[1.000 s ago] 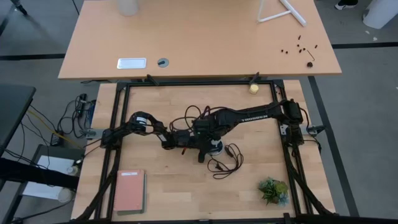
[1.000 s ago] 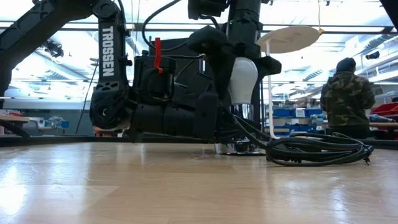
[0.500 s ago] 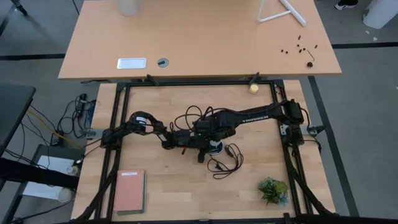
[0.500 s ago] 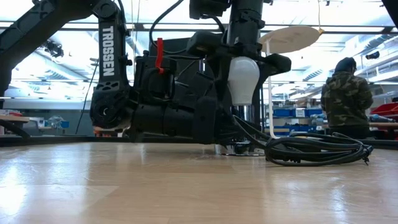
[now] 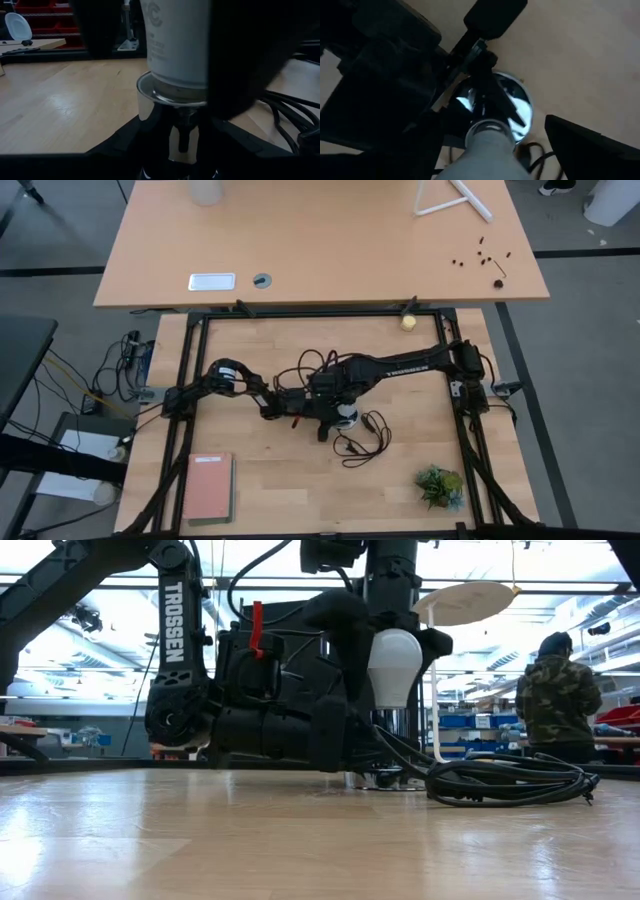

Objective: Screw lightbulb
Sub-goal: Insert the white lightbulb into the silver lamp

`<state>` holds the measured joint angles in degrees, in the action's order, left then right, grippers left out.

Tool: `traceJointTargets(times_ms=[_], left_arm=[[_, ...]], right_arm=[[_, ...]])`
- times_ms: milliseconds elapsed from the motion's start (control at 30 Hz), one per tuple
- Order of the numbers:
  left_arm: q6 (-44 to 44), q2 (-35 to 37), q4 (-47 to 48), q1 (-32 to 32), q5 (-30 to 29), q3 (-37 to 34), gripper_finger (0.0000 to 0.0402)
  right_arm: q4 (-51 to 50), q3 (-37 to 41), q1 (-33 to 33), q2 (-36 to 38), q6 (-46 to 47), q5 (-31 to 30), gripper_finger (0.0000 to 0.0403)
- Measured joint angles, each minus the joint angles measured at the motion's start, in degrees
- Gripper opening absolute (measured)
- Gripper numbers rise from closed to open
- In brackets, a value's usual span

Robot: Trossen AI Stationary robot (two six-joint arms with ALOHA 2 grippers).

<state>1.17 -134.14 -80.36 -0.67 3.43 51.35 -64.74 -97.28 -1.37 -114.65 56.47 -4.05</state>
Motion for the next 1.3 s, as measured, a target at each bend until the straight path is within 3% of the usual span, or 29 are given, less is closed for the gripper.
traceJointTargets(times_ms=[300,833,1067,1300], left_arm=[[-0.85,-0.01,0.11,-0.02,1.61,-0.02,0.0188],[-2.06,-0.05,-0.05,0.28,1.12,-0.19,0.0188],[-1.81,-0.05,0.38,0.28,0.95,0.0,0.0188],[-1.81,-0.05,0.55,0.28,1.02,-0.04,0.0188]], right_arm=[[-0.1,-0.87,0.24,0.0,-5.9,0.32,0.0379],[1.85,-1.11,1.67,3.87,-11.58,2.77,0.038],[7.08,-2.41,2.74,5.54,-14.27,2.79,0.038],[-3.99,-11.54,1.21,6.33,-19.79,0.84,0.0376]])
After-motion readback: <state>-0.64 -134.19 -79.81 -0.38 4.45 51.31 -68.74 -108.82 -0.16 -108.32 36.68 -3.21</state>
